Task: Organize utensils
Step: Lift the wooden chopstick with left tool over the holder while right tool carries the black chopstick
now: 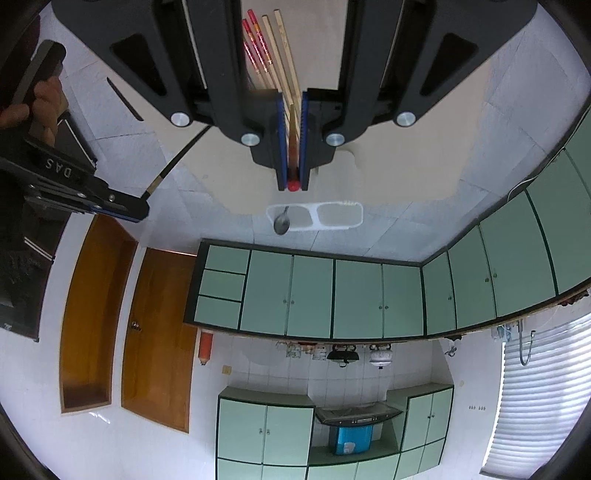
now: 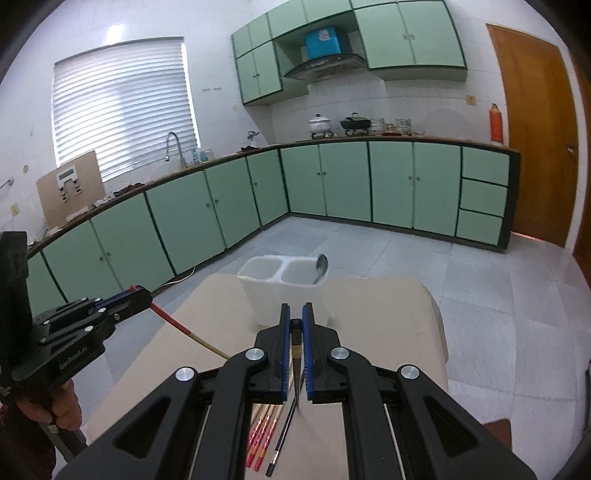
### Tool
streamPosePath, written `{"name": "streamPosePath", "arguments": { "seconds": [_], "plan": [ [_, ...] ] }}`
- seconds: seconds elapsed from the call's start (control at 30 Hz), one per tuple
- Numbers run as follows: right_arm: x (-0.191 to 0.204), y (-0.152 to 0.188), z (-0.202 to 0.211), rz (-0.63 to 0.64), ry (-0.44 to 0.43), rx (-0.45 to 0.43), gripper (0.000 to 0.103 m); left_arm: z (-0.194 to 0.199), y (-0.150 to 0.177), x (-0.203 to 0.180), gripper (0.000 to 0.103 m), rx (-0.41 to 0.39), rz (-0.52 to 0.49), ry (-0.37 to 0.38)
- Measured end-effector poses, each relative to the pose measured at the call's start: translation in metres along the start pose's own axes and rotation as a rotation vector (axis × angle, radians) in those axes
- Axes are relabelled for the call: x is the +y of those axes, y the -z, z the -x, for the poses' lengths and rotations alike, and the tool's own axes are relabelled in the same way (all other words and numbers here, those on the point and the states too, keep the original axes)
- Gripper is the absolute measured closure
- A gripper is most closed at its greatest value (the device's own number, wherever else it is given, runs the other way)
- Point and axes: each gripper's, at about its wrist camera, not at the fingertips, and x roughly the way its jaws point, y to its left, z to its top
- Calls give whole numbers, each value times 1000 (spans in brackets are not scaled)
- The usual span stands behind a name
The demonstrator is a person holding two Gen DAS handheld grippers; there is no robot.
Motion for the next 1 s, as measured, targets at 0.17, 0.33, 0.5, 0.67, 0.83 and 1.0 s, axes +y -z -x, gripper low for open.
{"name": "streamPosePath", "arguments": {
  "seconds": [0.17, 0.33, 0.5, 0.67, 0.83, 1.0],
  "plan": [
    [4, -18, 1, 34, -27, -21, 97, 4, -11, 5, 98, -9, 13, 9],
    [6, -41, 2, 48, -36, -62, 97, 11, -27, 11, 98, -58, 7, -5],
    [5, -74, 4, 55, -32, -137, 97, 14, -55, 17, 98, -117, 2, -26],
    [3, -108, -2, 59, -30, -194, 97, 9, -90, 19, 98, -194, -17, -64],
    [6, -136, -20, 76, -13, -247, 97, -11, -109, 21, 98, -204, -18, -81],
    [5, -146, -54, 69, -12, -237, 97, -46, -114, 30, 98, -150, -10, -89]
  ]
}}
